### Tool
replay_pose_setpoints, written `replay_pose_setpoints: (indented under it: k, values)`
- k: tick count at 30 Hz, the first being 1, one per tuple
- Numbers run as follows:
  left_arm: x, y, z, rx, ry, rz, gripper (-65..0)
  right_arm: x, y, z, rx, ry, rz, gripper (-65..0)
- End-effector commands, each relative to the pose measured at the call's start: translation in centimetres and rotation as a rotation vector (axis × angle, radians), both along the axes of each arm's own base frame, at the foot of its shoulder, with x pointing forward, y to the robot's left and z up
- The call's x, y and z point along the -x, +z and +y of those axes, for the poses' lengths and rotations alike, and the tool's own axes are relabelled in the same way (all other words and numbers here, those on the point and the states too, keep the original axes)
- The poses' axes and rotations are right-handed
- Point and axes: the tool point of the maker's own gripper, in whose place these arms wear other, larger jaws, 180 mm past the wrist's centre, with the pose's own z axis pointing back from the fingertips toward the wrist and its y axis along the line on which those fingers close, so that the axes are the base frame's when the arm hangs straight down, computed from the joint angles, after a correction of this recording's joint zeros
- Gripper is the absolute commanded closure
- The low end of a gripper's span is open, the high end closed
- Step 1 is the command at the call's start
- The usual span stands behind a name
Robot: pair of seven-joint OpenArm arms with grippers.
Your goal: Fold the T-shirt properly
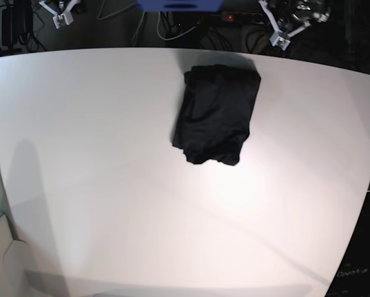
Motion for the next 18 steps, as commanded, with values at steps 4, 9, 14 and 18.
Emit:
replay_pose_setpoints:
  k: [4, 9, 14, 18]
  values:
    - [1.8, -3.5, -1.6, 0.046, 0.070, 0.043, 0.0, 1.2, -2.6, -1.0, -0.041, -0.122, 0.014, 0.0]
    - [3.8, -6.8, -3.4, 0.133, 0.168, 0.098, 0.0, 2.3, -6.0, -0.5, -0.110, -0.235, 0.045, 0.0]
    - [5.0, -8.4, -4.3, 0.204, 0.281, 0.139, 0.0, 3.5, -8.5, -1.0, -0.126, -0.356, 0.077, 0.0]
    - [5.6, -9.6, -3.9, 0.135, 0.335, 0.124, 0.0, 3.8, -9.8, -2.1, 0.013, -0.334, 0.079, 0.0]
